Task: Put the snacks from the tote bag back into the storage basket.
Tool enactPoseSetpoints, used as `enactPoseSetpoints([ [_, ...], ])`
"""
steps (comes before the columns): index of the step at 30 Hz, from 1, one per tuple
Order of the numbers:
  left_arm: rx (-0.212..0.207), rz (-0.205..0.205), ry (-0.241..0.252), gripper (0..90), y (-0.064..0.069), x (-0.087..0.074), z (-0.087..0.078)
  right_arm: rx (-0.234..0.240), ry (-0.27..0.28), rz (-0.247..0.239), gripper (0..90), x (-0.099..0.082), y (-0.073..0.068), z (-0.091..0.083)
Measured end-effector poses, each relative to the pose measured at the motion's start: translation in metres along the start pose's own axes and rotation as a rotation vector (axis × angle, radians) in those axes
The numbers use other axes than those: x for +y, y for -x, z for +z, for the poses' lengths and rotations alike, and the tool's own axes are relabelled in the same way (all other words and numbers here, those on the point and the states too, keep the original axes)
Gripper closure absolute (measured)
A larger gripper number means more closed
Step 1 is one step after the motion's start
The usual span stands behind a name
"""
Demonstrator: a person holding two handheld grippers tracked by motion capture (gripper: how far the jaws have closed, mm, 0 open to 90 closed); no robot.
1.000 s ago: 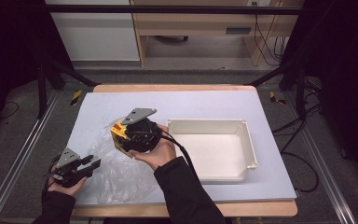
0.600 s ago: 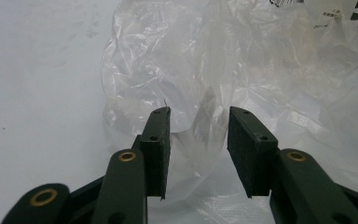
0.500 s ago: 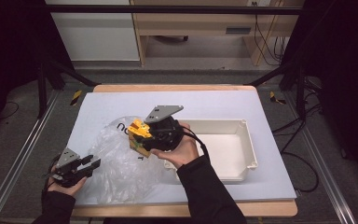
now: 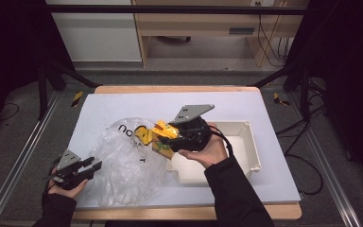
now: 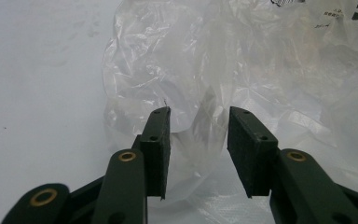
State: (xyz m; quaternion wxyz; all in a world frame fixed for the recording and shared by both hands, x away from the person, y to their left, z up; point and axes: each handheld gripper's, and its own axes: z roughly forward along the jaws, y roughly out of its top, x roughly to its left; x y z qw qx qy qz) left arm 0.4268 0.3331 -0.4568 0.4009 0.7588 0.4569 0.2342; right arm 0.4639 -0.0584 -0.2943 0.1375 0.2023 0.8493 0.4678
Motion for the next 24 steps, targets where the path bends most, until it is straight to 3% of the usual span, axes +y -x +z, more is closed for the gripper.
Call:
enactPoseSetpoints([
  [14, 0.002, -0.001, -0.003, 59.5, -0.001, 0.0, 0.0, 0.009, -0.028, -0.018, 51.0, -0.033, 0.021, -0.025],
  [24, 0.003, 0.002, -0.004, 59.4, -0.001, 0.001, 0.001, 0.056, -0.058, -0.047, 51.0, -0.048, 0.033, -0.028],
])
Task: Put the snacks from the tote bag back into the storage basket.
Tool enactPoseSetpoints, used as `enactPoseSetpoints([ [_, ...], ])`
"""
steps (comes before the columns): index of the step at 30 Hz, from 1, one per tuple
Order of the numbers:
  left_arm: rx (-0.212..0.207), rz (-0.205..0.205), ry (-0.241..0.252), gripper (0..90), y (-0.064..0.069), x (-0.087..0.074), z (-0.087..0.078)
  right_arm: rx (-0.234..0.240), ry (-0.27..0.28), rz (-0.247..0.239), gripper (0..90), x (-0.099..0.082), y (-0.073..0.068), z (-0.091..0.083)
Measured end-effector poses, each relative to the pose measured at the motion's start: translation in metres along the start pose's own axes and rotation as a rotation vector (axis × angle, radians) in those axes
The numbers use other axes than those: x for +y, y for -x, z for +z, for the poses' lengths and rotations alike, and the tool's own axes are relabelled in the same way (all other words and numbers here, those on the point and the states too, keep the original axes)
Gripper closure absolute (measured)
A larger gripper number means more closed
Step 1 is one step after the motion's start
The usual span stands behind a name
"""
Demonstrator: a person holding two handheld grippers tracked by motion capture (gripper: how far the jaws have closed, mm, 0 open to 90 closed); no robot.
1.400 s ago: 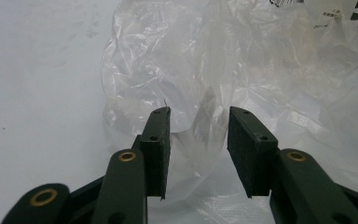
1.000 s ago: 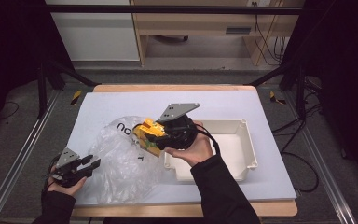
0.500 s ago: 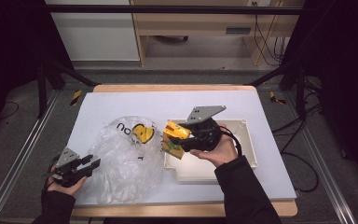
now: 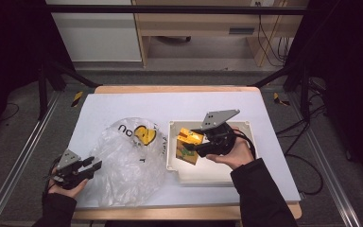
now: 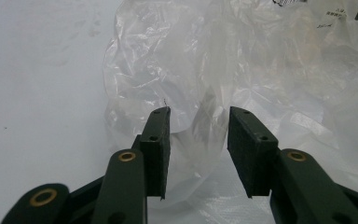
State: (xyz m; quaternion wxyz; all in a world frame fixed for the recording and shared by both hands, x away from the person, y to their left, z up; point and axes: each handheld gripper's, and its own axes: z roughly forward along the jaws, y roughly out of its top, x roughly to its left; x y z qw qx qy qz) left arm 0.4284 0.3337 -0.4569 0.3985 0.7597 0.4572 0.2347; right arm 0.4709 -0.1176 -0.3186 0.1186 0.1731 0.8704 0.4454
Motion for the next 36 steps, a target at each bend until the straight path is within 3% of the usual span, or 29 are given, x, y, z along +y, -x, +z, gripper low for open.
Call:
enactPoseSetpoints([
  [14, -0.002, -0.004, 0.001, 59.4, -0.001, 0.0, 0.0, 0.059, -0.026, -0.026, 50.9, -0.017, 0.007, 0.016],
  [36, 0.0, -0.001, -0.001, 59.4, -0.001, 0.0, 0.0, 0.051, -0.054, -0.016, 50.9, -0.054, 0.013, 0.042],
])
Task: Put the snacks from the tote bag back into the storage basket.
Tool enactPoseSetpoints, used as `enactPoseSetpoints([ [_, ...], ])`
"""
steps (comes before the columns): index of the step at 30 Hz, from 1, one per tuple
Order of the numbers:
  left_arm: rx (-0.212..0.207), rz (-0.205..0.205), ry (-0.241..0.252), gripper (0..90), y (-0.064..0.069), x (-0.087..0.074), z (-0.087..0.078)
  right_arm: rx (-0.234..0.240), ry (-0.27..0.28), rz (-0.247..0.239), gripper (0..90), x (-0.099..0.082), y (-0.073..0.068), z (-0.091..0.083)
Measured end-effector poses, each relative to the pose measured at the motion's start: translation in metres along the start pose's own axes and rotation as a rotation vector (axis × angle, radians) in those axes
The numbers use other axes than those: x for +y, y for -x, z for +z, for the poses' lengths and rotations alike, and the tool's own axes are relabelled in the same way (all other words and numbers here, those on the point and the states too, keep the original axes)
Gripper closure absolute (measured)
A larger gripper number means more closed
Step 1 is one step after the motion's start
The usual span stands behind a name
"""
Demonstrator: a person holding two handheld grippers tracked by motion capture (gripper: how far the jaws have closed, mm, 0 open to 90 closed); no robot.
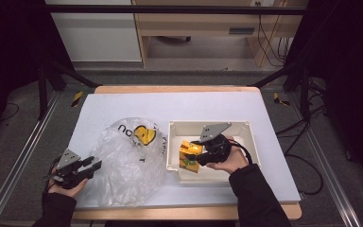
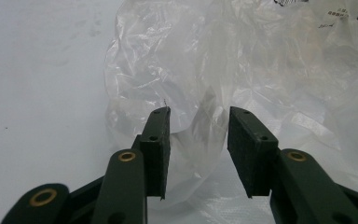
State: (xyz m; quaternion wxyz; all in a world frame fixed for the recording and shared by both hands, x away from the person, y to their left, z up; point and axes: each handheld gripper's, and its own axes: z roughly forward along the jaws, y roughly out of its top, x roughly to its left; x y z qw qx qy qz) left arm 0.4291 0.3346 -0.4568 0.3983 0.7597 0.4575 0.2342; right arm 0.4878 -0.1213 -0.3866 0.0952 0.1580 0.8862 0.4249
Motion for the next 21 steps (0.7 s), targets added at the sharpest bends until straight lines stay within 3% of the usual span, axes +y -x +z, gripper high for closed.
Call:
enactPoseSetpoints([
  [21, -0.002, 0.002, 0.004, 59.4, 0.0, 0.0, 0.0, 0.018, 0.002, -0.034, 50.8, -0.012, -0.002, 0.022],
])
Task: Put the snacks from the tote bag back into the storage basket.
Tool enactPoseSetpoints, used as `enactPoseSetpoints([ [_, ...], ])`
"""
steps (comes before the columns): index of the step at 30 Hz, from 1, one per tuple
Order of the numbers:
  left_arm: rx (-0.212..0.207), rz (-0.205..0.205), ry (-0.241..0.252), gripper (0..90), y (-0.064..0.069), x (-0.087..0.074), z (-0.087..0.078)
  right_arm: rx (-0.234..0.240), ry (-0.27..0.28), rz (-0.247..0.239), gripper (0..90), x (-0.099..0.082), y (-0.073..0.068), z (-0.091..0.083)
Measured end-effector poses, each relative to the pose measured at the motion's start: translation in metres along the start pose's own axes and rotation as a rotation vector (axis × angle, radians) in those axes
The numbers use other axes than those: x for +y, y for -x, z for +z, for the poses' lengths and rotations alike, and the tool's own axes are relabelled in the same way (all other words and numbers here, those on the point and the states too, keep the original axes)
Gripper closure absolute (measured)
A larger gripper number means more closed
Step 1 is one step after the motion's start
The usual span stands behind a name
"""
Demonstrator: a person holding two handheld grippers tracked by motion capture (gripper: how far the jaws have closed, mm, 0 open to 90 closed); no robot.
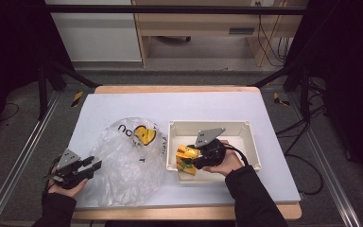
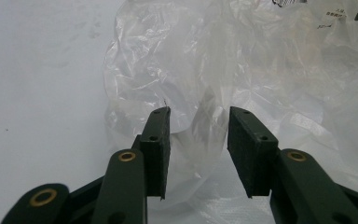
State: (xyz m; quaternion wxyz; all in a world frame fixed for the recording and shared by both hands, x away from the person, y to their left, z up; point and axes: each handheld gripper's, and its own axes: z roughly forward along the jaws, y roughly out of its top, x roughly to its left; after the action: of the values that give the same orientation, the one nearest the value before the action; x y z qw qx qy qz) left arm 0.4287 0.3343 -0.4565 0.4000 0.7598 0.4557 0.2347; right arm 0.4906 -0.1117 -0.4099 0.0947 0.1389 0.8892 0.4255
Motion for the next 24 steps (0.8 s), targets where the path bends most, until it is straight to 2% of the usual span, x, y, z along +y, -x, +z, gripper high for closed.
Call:
enactPoseSetpoints([
  [9, 0.0, 0.0, 0.0, 59.4, 0.0, 0.0, 0.0, 0.006, 0.017, 0.012, 50.1, -0.006, 0.001, 0.001],
  [15, 0.001, 0.001, -0.003, 59.3, 0.0, 0.0, 0.0, -0.007, 0.005, 0.014, 49.0, -0.005, -0.002, 0.001],
  [22, 0.001, 0.001, -0.004, 59.2, 0.0, 0.0, 0.0, -0.042, 0.003, 0.041, 43.2, -0.003, -0.008, 0.0],
  [24, 0.001, 0.001, -0.003, 59.2, 0.0, 0.0, 0.0, -0.065, -0.005, 0.042, 41.7, -0.003, -0.01, 0.0],
])
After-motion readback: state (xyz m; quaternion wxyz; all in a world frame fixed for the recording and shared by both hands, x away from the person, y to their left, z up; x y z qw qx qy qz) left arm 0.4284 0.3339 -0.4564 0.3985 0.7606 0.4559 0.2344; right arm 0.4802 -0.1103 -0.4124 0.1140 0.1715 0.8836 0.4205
